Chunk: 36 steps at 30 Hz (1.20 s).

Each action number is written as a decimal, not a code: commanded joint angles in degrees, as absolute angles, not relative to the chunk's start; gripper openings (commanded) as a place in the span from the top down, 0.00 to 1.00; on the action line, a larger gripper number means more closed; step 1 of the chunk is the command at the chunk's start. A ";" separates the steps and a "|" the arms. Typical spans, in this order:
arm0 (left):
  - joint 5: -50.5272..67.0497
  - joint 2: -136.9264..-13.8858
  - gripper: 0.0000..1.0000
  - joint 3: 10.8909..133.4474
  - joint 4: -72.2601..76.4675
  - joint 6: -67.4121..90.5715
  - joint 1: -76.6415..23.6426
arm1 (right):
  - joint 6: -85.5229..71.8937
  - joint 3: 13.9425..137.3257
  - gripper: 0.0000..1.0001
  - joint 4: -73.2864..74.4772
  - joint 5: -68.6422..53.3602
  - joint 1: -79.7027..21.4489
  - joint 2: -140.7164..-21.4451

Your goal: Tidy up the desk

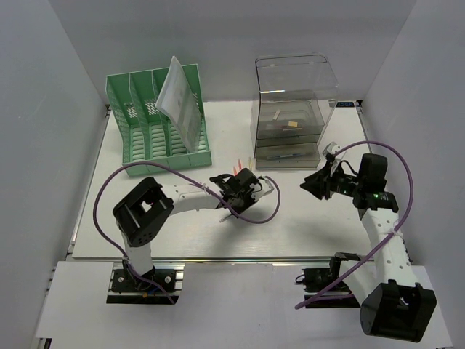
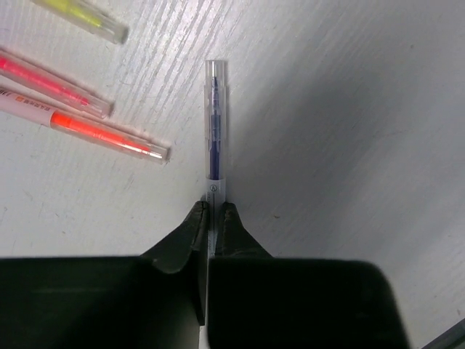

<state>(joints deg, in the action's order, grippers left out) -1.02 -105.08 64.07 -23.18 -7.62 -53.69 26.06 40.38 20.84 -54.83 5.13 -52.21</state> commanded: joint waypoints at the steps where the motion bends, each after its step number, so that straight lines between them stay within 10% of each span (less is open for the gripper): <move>1: -0.09 -105.38 0.92 60.65 -22.85 -7.65 -53.44 | 25.75 39.99 0.62 19.25 -56.87 6.59 -51.42; 8: 3.07 -95.47 1.00 62.04 -20.13 -8.17 -54.05 | 23.21 39.11 0.63 16.79 -54.85 9.05 -50.36; 14: 8.78 -93.16 1.00 72.22 -19.69 -14.76 -53.35 | 20.57 38.15 1.00 14.07 -49.23 11.51 -49.66; 36: 15.54 -124.53 1.00 104.50 -4.06 -35.51 -46.24 | 17.23 35.77 1.00 9.58 -47.72 16.35 -45.26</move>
